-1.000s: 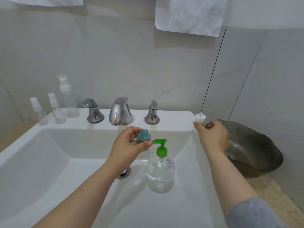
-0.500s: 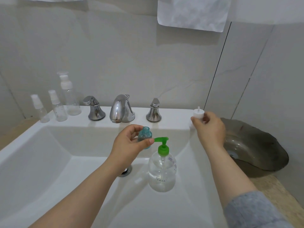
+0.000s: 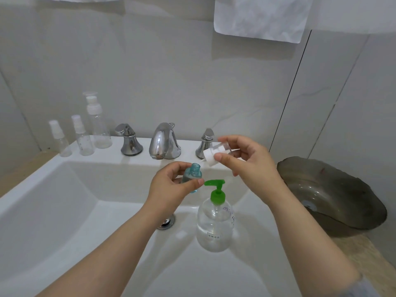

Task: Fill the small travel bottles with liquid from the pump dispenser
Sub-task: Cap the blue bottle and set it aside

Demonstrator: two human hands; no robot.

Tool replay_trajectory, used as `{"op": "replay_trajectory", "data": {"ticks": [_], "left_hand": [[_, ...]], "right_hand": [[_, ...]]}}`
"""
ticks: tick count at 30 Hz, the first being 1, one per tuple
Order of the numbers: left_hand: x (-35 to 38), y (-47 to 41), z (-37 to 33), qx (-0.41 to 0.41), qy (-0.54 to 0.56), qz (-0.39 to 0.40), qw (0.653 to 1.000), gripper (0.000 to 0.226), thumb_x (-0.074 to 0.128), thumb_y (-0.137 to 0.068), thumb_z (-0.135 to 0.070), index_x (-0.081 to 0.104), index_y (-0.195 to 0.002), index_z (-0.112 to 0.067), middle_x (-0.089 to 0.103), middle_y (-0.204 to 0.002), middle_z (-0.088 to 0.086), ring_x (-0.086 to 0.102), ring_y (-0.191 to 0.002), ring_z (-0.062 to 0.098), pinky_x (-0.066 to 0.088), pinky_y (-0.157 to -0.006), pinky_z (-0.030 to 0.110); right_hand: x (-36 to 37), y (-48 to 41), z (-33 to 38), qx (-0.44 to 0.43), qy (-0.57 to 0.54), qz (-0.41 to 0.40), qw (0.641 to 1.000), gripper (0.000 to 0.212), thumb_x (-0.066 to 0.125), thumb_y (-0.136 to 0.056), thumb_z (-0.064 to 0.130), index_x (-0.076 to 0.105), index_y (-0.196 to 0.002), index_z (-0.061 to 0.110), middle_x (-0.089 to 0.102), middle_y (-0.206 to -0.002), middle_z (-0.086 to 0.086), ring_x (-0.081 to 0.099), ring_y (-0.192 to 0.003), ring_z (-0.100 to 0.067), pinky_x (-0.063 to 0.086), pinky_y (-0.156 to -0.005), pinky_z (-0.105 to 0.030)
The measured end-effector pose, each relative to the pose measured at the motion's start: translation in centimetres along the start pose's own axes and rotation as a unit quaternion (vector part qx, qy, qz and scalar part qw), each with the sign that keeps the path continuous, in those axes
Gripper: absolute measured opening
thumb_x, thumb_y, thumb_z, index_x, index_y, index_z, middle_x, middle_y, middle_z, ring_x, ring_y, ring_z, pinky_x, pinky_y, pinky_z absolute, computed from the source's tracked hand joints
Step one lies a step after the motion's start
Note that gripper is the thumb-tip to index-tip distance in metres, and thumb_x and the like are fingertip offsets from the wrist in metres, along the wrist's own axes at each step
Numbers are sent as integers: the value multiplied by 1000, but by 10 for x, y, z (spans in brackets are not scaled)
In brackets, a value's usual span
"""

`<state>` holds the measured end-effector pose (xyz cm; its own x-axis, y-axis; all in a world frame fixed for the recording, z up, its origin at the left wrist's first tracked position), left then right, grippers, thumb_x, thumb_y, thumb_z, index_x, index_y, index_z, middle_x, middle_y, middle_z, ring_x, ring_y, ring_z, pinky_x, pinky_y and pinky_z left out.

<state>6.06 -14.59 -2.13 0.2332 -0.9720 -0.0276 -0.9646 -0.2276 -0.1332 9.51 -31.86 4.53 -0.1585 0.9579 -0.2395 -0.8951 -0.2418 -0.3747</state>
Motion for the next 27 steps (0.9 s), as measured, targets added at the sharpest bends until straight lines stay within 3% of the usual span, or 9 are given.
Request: {"op": "replay_trajectory", "data": {"ticks": [3, 7, 12, 19, 22, 24, 26, 27], "left_hand": [[2, 2, -4, 8, 0, 9, 1000, 32, 79, -70, -3, 67, -97, -15, 73, -95, 2, 70, -83, 16, 57, -70, 22], [3, 3, -5, 9, 3, 9, 1000, 32, 79, -70, -2, 67, -90, -24, 74, -91, -1, 70, -79, 12, 56, -70, 20], [3, 4, -9, 16, 6, 10, 1000, 33, 79, -70, -2, 68, -90, -26, 75, -88, -3, 71, -81, 14, 57, -73, 21], [8, 7, -15, 36, -24, 34, 998, 34, 79, -71, -7, 72, -93, -31, 75, -90, -3, 70, -87, 21, 58, -81, 32], [7, 7, -17, 43, -31, 30, 998, 34, 80, -70, -7, 72, -94, -31, 75, -90, -3, 70, -87, 20, 57, -83, 35], [7, 7, -17, 44, -33, 29, 998, 34, 80, -70, -8, 72, -94, -31, 75, -91, -2, 70, -87, 21, 57, -85, 38], [7, 6, -17, 43, -36, 29, 998, 35, 81, -69, -9, 72, -95, -30, 75, -91, -1, 70, -88, 22, 56, -86, 40], [7, 6, -16, 42, -37, 29, 998, 35, 81, -69, -9, 71, -96, -30, 75, -92, -1, 70, -89, 21, 56, -86, 40]], "right_hand": [[2, 0, 4, -20, 21, 12, 1000, 33, 72, -84, 17, 68, -111, 35, 66, -99, 14, 57, -78, -5, 43, -65, -16], [6, 2, 5, -39, 72, 11, 997, 37, 70, -86, 21, 64, -116, 41, 63, -105, 14, 55, -81, -1, 43, -73, -19], [6, 4, 12, -63, 109, 8, 992, 40, 66, -90, 19, 59, -123, 40, 59, -105, 19, 53, -86, 4, 38, -74, -4], [20, 6, 5, -40, 122, 39, 991, 42, 72, -84, 24, 63, -123, 35, 64, -108, 15, 56, -89, 3, 42, -70, -9], [16, 6, 7, -36, 155, 22, 987, 34, 74, -79, 41, 65, -111, 36, 64, -98, 16, 57, -81, -1, 44, -67, -10], [13, 6, 6, -21, 178, 20, 984, 43, 67, -75, 59, 61, -112, 38, 63, -93, 17, 58, -81, -3, 46, -68, -15], [12, 7, 6, -8, 165, 38, 986, 57, 66, -71, 62, 54, -123, 40, 60, -105, 18, 58, -92, 0, 48, -73, -18], [11, 7, 8, -11, 141, 53, 989, 58, 73, -74, 52, 51, -126, 42, 57, -112, 18, 57, -99, 1, 51, -75, -19]]}}
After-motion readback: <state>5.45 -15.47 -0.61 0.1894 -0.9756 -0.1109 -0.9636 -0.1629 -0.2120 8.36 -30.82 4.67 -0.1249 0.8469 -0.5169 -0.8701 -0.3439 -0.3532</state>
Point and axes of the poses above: each hand's wrist, its own y-axis away from the middle knuckle, its own x-axis out of the palm, z = x × y, the point moved 7 cm from there along -y, towards the middle knuckle
